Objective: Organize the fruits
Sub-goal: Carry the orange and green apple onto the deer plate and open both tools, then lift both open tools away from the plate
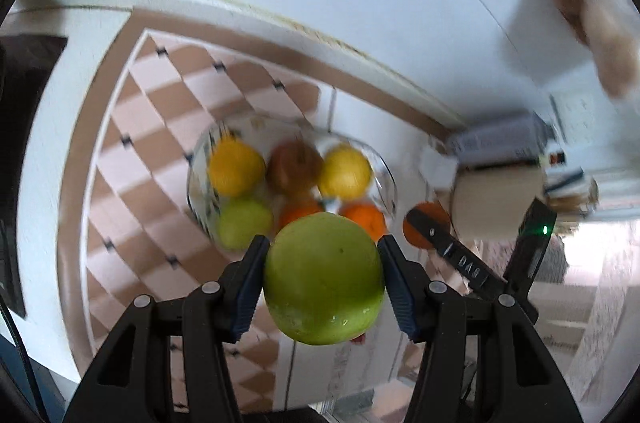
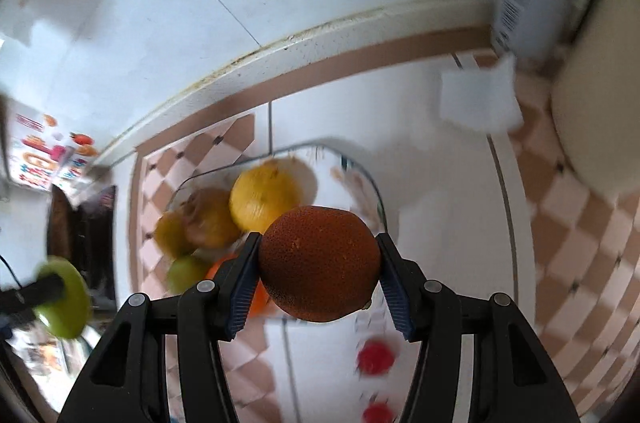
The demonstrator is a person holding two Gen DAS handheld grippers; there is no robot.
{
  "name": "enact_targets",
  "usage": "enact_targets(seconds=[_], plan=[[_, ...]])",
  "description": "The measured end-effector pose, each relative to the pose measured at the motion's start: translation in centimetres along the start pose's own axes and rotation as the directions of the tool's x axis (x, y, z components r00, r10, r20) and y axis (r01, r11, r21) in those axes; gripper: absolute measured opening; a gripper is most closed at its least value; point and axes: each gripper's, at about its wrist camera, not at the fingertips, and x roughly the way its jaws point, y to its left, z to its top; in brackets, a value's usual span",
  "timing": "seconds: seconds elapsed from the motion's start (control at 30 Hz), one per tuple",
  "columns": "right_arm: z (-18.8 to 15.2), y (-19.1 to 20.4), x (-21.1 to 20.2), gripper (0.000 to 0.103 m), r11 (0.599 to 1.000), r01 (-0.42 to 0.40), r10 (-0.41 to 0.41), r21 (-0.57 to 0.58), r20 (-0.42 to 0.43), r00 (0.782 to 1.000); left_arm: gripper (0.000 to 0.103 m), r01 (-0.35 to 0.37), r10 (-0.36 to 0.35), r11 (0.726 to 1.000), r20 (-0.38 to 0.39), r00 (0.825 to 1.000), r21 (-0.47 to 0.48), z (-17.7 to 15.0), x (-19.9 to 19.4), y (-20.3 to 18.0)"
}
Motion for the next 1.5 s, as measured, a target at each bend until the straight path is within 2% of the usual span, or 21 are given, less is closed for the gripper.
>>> enact_targets(seconds=[0.2, 0.4, 0.6, 0.73, 0.87, 1.0, 1.07, 1.13, 1.2, 1.27, 1.33, 1.4, 1.5], plan=[[2.0, 1.4, 4.2, 0.059, 0.993, 0.083, -0.086, -0.083, -0.031, 0.996, 0.053, -0.110, 0.109, 0.994, -0.024, 0.994, -0.014, 5.5, 3.7, 0.6], [2.0, 1.0, 5.8, 0.059, 0.990, 0.110, -0.114, -0.084, -0.045, 0.992, 0.053, -0.189, 0.188, 0.982, -0.059, 0.980, -0.002, 9.2, 8.3, 1.1], [1.6, 0.8, 6.0, 0.059, 0.989, 0.117, -0.122, -0.091, -0.052, 0.991, 0.053, -0.276, 0.280, 0.960, -0.104, 0.954, 0.043, 10.4, 11.9, 1.0], [1.6, 0.6, 6.5, 0.059, 0.990, 0.110, -0.115, -0.087, -0.059, 0.992, 0.053, -0.349, 0.356, 0.933, -0.107, 0.928, 0.085, 10.1, 12.9, 1.4], [1.8, 0.2, 6.7, 0.059, 0.993, 0.095, -0.100, -0.067, -0.074, 0.992, 0.054, -0.381, 0.392, 0.919, -0.126, 0.911, 0.099, 9.4, 13.5, 2.0], [1.8, -0.8, 7.1, 0.060, 0.998, 0.067, -0.069, -0.023, -0.100, 0.993, 0.054, -0.359, 0.370, 0.928, -0.154, 0.916, 0.094, 8.8, 13.6, 2.2], [1.8, -1.0, 7.3, 0.065, 0.998, 0.059, -0.060, -0.014, -0.121, 0.991, 0.055, -0.347, 0.359, 0.933, -0.154, 0.921, 0.096, 8.6, 13.5, 2.1], [1.7, -1.1, 7.2, 0.075, 0.998, 0.058, -0.060, -0.017, -0.133, 0.989, 0.059, -0.352, 0.363, 0.931, -0.146, 0.920, 0.095, 8.5, 13.2, 2.2], [1.6, -1.2, 6.9, 0.083, 0.998, 0.063, -0.066, -0.023, -0.136, 0.988, 0.068, -0.350, 0.359, 0.933, -0.134, 0.924, 0.088, 8.2, 12.7, 2.3], [1.6, -1.2, 6.7, 0.087, 0.998, 0.065, -0.068, -0.025, -0.140, 0.988, 0.083, -0.360, 0.368, 0.929, -0.117, 0.922, 0.084, 7.8, 12.0, 2.5], [1.5, -1.4, 6.3, 0.091, 0.997, 0.071, -0.074, -0.026, -0.143, 0.987, 0.089, -0.374, 0.381, 0.923, -0.080, 0.921, 0.091, 7.6, 11.1, 2.1], [1.4, -1.6, 5.9, 0.091, 0.995, 0.094, -0.098, -0.032, -0.139, 0.985, 0.089, -0.393, 0.397, 0.914, -0.025, 0.917, 0.102, 6.7, 10.1, 1.8], [1.0, -1.5, 4.9, 0.091, 0.991, 0.122, -0.127, -0.054, -0.119, 0.985, 0.089, -0.375, 0.378, 0.922, -0.015, 0.926, 0.093, 5.0, 9.0, 2.0]])
